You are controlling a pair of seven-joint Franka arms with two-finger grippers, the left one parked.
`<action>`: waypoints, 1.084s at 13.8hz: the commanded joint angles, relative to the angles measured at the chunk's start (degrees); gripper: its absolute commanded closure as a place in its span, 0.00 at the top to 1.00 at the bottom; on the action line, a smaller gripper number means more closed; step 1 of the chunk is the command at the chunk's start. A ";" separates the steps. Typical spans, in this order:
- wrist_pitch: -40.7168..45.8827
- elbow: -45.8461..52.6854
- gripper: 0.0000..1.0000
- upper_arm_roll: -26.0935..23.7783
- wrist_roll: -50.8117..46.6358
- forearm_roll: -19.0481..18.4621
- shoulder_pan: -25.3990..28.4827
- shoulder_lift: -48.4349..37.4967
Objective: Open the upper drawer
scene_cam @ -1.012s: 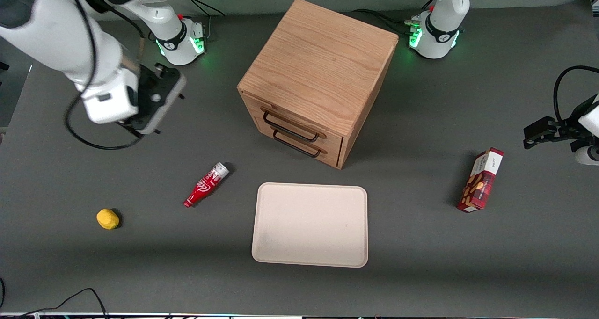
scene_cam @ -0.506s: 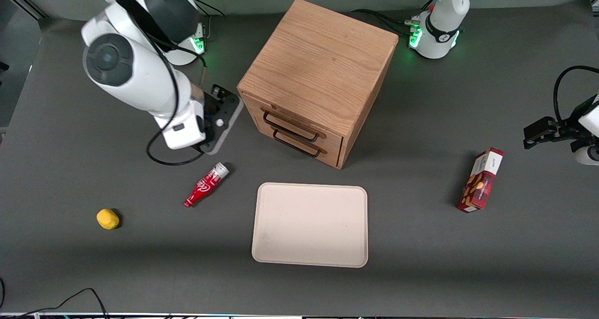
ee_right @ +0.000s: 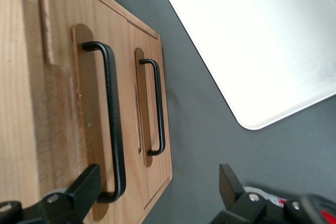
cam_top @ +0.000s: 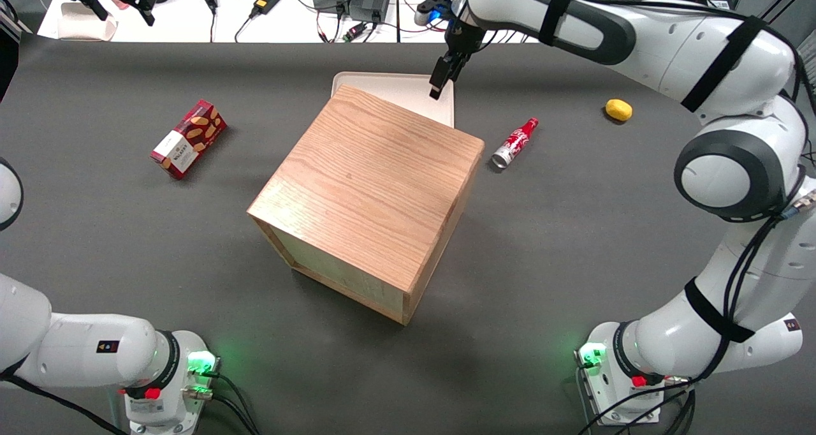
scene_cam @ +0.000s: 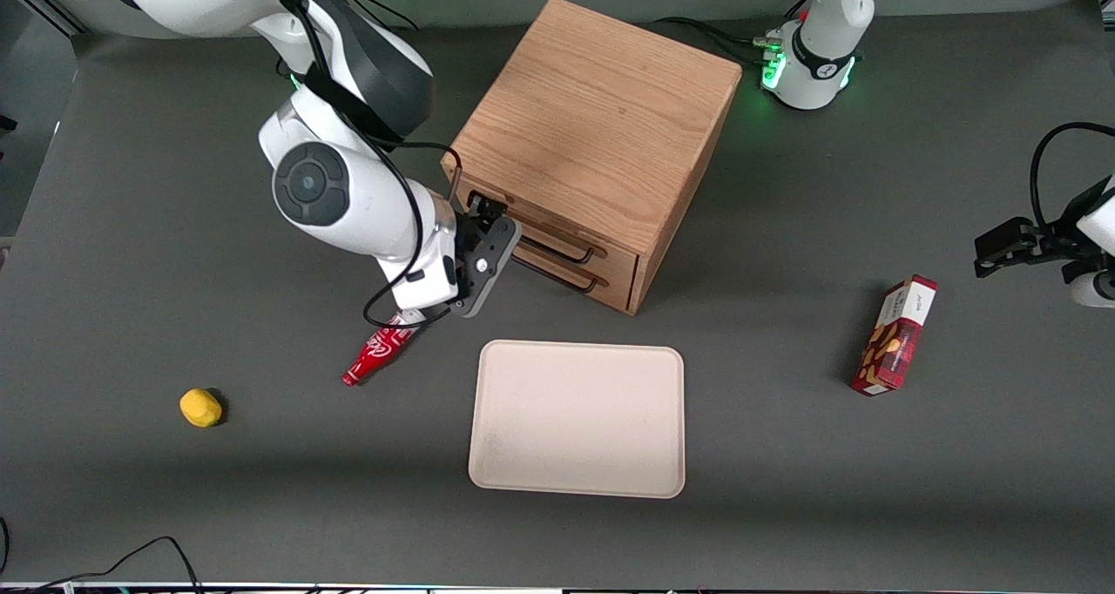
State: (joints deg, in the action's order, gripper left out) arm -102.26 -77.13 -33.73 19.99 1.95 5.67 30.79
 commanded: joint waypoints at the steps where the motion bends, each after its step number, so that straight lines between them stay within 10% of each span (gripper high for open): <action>1: -1.45 1.64 1.00 -1.85 -1.01 0.86 0.22 3.13; 15: -10.15 -3.99 1.00 -3.89 -1.10 0.51 0.22 4.98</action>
State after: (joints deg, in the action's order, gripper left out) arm -111.08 -81.07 -37.27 19.94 2.00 5.80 35.28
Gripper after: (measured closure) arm 0.000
